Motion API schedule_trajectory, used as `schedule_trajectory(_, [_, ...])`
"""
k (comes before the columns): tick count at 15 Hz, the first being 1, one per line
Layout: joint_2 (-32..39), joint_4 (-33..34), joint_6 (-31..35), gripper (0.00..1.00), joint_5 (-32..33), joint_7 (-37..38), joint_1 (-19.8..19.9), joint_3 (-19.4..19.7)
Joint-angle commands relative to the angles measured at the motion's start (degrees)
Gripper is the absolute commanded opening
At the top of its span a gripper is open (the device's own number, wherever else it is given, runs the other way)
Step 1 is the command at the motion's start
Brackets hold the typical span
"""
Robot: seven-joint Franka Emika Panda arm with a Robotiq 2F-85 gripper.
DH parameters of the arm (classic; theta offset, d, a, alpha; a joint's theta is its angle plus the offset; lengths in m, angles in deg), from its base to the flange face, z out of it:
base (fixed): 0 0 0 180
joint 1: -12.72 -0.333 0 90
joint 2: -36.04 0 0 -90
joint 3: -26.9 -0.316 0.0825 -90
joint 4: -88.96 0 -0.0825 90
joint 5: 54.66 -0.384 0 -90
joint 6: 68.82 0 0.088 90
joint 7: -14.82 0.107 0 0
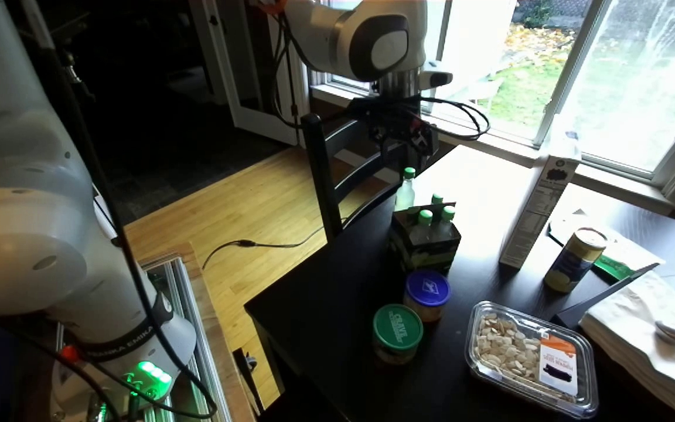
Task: Pick up the bottle from the box and put it on the table
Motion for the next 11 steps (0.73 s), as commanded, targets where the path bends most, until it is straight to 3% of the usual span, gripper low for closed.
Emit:
schedule_trajectory(1, [-9.17,0.34,-12.22,1.0,0.74,7.81,-1.04,0.04])
schedule_trajectory(7, [-16.96,3.24,-14.39,1.0,7.0,25.17,1.34,-0.09])
schedule_trajectory(8, [-15.24,2.84,-13.01,1.0,3.98,19.54,0.42,0.0])
schedule_trajectory(11, [-16.87,3.02,-13.15,1.0,5.21,22.43,1.33,0.1])
